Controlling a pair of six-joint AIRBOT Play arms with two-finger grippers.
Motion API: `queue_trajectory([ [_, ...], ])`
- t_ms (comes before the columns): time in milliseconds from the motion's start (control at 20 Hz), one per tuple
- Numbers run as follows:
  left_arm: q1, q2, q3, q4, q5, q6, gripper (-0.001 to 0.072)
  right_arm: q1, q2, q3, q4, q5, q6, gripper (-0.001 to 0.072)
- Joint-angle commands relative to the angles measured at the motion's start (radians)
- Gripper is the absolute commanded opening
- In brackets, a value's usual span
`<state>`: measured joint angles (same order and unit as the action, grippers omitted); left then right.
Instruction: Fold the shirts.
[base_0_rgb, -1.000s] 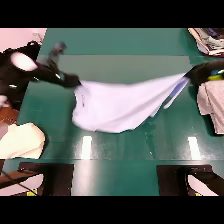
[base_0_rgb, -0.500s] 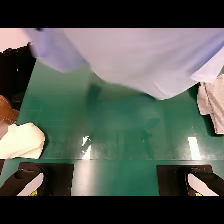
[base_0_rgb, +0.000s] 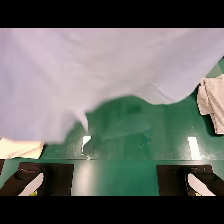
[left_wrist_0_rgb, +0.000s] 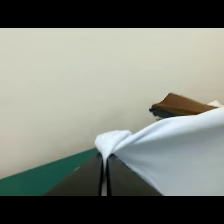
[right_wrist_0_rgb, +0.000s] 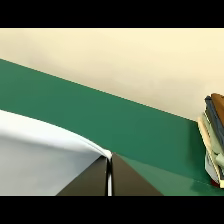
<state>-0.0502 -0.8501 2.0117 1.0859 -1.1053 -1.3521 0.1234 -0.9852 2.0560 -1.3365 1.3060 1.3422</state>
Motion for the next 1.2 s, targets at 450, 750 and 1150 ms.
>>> queue_trajectory([
  [450,0.001,-0.445,-0.639,0.105,0.016,-0.035,0.0024,0.008,-0.599,-0.188,0.009,0.058,-0.008,0.001],
  [750,0.001,-0.671,-0.647,0.101,0.198,-0.037,0.0045,0.05,-0.793,-0.19,0.01,-0.104,-0.008,0.0023],
  [1150,0.001,-0.608,-0.585,0.266,-0.107,-0.056,0.0539,-0.019,-0.705,-0.242,0.177,0.023,-0.029,0.0448],
])
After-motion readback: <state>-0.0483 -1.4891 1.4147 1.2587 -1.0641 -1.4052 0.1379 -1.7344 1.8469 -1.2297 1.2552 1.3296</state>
